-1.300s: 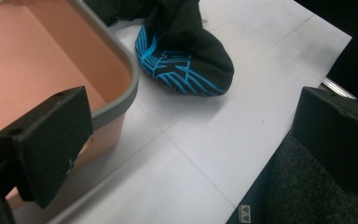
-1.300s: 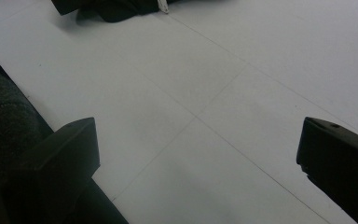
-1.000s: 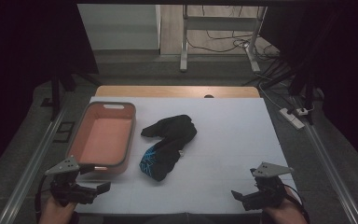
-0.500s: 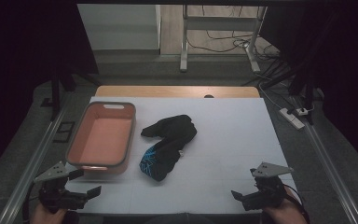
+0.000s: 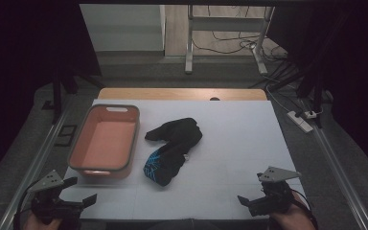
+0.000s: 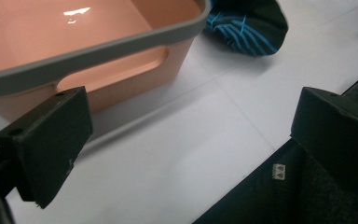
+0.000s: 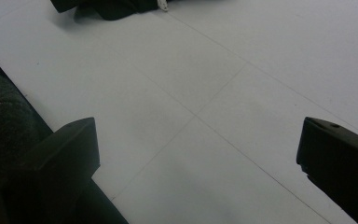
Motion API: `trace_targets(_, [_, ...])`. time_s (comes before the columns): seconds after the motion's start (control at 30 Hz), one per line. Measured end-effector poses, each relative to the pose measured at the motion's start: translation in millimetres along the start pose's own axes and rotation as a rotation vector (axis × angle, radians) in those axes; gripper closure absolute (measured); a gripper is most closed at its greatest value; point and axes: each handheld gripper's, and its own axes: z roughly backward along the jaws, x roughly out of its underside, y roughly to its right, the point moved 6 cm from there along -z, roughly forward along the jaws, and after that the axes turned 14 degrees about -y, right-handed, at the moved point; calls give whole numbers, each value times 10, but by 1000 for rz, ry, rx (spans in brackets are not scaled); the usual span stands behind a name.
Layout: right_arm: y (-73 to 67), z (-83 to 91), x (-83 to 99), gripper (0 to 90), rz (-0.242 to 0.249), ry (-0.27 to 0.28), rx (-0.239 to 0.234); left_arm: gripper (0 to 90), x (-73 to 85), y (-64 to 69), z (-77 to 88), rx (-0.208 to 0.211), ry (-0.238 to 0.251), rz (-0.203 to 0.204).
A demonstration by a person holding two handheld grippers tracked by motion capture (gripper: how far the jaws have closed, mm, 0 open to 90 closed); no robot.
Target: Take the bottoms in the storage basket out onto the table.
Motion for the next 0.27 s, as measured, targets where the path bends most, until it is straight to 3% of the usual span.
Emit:
trace_targets(0.13, [-2, -3, -2, 0, 4, -5, 5, 0, 33, 11, 2, -17, -24, -2])
trace_targets(0.27, [1, -11, 3, 0, 4, -11, 9, 0, 22, 4, -4, -2, -27, 7])
